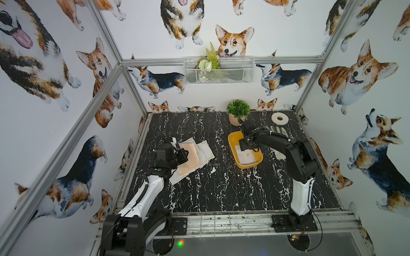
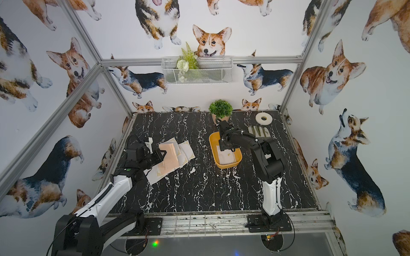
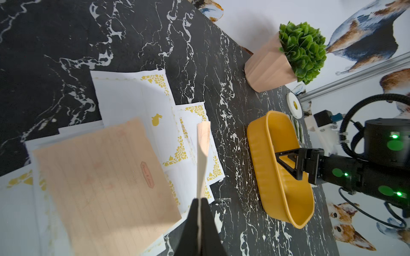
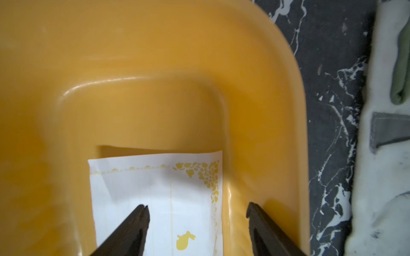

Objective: Take out the stationery paper from the storage box
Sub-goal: Place the stationery paper at the center of the board, then pick up the stationery paper from the storage box.

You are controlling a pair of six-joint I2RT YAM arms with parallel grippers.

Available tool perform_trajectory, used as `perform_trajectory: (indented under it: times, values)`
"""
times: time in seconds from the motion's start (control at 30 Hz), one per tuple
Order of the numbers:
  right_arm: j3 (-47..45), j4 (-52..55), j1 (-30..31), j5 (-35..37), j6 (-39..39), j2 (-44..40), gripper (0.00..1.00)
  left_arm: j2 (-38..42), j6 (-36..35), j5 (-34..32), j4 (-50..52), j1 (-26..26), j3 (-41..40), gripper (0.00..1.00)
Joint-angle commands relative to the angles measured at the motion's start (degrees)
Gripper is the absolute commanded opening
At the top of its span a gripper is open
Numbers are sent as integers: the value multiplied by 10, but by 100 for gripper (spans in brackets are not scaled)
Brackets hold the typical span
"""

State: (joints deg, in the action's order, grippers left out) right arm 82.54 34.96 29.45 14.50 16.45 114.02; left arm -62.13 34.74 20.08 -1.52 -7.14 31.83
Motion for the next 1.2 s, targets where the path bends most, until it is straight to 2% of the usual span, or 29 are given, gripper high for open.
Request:
perform_trajectory:
  times: [0.0, 0.2, 0.33, 0.43, 0.57, 0.87, 1.0, 1.1, 1.17]
  values:
    - [10, 8, -10, -5, 0, 19, 76, -8, 2, 16, -32, 2, -3, 0]
    - [30, 16, -21, -32, 12, 58, 76, -20, -14, 3, -9, 2, 2, 26]
    - [26, 13, -21, -41, 21, 71, 76, -12, -30, -40, 38, 1, 16, 59]
    - [15, 11, -21, -48, 29, 77, 73, -4, -35, -103, 99, 1, 34, 72]
    - [-6, -1, -22, -55, 35, 78, 61, 17, -37, -128, 115, 1, 30, 75]
    - [-23, -1, -23, -57, 37, 59, 17, 30, -39, -130, 125, 1, 35, 76]
    - [-19, 7, -22, -52, 35, 14, 13, 32, -43, -97, 111, 1, 38, 77]
    - [-15, 15, -21, -58, 37, -30, 13, 21, -40, -34, 78, 1, 37, 78]
    - [-12, 18, -21, -60, 39, -54, 13, 12, -19, 25, 20, 1, 24, 78]
